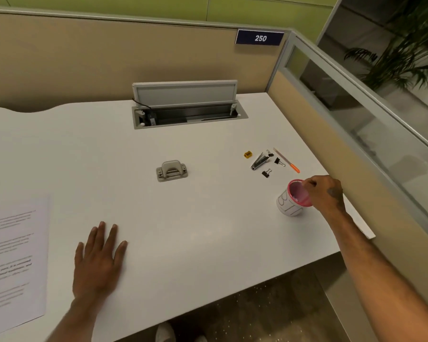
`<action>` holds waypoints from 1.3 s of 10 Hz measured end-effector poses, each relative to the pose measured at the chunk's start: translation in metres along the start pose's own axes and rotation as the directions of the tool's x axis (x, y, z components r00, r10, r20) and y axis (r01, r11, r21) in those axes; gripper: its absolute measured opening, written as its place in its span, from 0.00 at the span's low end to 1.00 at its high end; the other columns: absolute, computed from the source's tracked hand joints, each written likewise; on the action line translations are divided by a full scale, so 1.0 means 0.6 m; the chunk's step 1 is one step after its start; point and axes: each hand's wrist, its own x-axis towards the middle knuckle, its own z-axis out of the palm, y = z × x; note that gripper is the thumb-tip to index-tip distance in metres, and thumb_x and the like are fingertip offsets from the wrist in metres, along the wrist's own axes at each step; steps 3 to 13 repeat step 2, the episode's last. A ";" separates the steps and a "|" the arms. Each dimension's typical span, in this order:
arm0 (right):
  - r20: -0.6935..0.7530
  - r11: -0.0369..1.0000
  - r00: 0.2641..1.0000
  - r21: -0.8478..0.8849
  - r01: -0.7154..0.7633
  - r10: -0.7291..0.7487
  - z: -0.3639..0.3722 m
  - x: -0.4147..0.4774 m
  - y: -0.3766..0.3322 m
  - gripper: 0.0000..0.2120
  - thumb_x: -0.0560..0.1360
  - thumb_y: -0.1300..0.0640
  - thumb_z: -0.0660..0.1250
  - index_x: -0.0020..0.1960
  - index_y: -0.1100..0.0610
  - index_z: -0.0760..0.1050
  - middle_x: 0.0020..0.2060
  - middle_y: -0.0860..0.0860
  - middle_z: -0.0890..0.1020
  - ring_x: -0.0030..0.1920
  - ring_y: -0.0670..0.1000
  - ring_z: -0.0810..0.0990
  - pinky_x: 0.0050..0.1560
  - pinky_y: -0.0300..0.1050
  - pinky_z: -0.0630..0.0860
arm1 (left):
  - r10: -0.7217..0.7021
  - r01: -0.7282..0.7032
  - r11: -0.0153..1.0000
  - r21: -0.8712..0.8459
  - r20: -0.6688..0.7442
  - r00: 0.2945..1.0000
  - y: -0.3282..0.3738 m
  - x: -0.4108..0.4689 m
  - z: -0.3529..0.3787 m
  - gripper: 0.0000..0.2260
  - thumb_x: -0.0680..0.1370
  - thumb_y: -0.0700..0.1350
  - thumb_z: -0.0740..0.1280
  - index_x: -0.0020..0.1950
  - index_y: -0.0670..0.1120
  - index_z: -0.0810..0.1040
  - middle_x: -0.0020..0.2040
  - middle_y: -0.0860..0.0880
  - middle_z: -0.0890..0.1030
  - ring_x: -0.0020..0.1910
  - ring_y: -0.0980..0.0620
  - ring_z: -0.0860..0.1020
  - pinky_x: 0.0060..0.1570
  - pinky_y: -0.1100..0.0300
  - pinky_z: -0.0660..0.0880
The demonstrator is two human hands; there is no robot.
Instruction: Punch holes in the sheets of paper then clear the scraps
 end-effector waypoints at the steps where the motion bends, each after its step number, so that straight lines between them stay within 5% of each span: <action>1: 0.026 0.999 0.999 -0.031 0.045 -0.044 0.013 -0.009 -0.020 0.15 0.80 0.54 0.61 0.57 0.62 0.80 0.55 0.61 0.83 0.56 0.62 0.79 0.56 0.52 0.77 | 0.012 -0.012 1.000 -0.006 -0.008 1.000 -0.001 0.002 -0.006 0.30 0.79 0.64 0.41 0.80 0.56 0.51 0.81 0.53 0.48 0.79 0.55 0.45 0.77 0.50 0.43; 2: 0.021 0.990 0.995 0.108 0.095 -0.098 0.034 -0.046 -0.055 0.14 0.77 0.53 0.67 0.59 0.60 0.79 0.60 0.60 0.80 0.61 0.59 0.77 0.63 0.51 0.72 | 0.017 -0.017 1.000 -0.012 -0.002 1.000 0.008 -0.004 -0.014 0.32 0.78 0.64 0.38 0.80 0.54 0.49 0.81 0.53 0.47 0.79 0.55 0.44 0.77 0.49 0.43; 13: 0.021 0.990 0.995 0.108 0.095 -0.098 0.034 -0.046 -0.055 0.14 0.77 0.53 0.67 0.59 0.60 0.79 0.60 0.60 0.80 0.61 0.59 0.77 0.63 0.51 0.72 | 0.017 -0.017 1.000 -0.012 -0.002 1.000 0.008 -0.004 -0.014 0.32 0.78 0.64 0.38 0.80 0.54 0.49 0.81 0.53 0.47 0.79 0.55 0.44 0.77 0.49 0.43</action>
